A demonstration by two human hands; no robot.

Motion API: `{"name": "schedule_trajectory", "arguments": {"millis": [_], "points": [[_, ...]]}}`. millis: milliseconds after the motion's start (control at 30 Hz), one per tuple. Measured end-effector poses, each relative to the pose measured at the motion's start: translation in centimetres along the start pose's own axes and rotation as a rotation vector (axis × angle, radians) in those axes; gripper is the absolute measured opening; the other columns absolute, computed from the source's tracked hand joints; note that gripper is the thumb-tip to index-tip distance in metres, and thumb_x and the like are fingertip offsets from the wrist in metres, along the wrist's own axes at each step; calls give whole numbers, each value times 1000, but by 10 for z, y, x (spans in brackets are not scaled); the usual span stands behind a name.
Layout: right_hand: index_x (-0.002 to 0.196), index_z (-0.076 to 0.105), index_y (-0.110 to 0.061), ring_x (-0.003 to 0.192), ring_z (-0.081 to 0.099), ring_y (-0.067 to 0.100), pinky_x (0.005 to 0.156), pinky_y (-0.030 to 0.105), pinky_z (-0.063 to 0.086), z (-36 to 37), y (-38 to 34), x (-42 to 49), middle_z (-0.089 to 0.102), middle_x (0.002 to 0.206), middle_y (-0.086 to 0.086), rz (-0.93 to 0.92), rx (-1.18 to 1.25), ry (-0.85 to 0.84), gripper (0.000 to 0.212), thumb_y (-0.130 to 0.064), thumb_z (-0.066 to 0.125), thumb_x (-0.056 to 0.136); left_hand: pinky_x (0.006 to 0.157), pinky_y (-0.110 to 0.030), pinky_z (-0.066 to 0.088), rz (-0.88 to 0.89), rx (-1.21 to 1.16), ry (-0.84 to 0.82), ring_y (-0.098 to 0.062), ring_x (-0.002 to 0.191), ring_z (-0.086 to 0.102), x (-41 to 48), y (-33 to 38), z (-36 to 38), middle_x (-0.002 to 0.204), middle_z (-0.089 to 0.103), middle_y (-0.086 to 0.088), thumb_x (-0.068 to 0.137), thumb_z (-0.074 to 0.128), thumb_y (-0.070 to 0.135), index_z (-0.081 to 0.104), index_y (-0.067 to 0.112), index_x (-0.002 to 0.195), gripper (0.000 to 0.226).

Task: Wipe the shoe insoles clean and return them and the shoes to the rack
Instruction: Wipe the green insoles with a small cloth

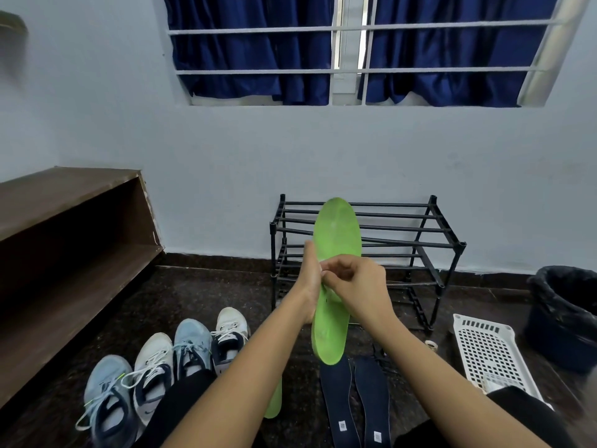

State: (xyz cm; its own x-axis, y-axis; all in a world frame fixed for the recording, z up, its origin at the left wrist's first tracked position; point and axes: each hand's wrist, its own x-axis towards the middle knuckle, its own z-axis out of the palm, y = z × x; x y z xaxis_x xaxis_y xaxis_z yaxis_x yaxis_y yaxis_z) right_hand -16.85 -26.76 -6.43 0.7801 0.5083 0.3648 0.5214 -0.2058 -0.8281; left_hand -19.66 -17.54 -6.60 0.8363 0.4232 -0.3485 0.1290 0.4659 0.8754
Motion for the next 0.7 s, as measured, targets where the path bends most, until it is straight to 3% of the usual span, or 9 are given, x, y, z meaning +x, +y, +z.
{"name": "schedule_trajectory", "arguments": {"millis": [67,200,300,467,533,600,700], "points": [[84,76,-16,63,62,-4,60,4,43,0,-1,1,69,70,-7,-11,-7,-22,13,-5,71,78,67,-32,49,-5,-31,-29,-25,68,64,0,0,-1,66,71,-13,99,14,60,76,11,58,89],[80,75,-13,63,63,0,58,3,42,-7,5,7,70,70,-4,7,-25,-15,7,-7,75,75,55,-25,46,4,35,-42,-21,57,61,-5,-8,6,64,68,-10,101,17,43,68,12,79,64],[80,74,-13,63,59,-10,61,0,39,-13,8,13,68,71,-7,-12,-58,25,6,-7,73,78,62,-33,50,-43,89,-107,-27,63,62,-14,-11,11,69,67,-14,99,21,45,67,9,87,60],[78,72,-16,66,61,-3,59,0,39,-17,12,18,65,67,-11,4,-83,41,7,-10,74,79,61,-36,50,-108,77,-171,-29,61,63,-12,-17,14,68,68,-16,98,21,54,67,7,89,66],[78,71,-19,69,61,-3,61,1,41,-14,12,15,64,68,-15,-3,-109,45,8,-11,73,80,59,-32,50,-99,64,-162,-26,56,62,-12,-14,11,62,66,-14,97,25,43,66,7,83,57],[77,71,-21,70,62,-3,63,2,42,-13,9,12,64,69,-16,-11,-105,47,10,-12,73,79,47,-24,48,-75,52,-132,-22,43,57,-10,-8,7,52,60,-11,93,27,31,61,6,68,49],[79,72,-20,68,61,-6,63,0,41,-12,2,9,65,70,-15,-43,-111,-8,11,-8,73,78,43,-17,39,-38,7,-66,-20,42,49,-5,-1,1,50,51,-5,89,31,29,55,11,56,44]]}}
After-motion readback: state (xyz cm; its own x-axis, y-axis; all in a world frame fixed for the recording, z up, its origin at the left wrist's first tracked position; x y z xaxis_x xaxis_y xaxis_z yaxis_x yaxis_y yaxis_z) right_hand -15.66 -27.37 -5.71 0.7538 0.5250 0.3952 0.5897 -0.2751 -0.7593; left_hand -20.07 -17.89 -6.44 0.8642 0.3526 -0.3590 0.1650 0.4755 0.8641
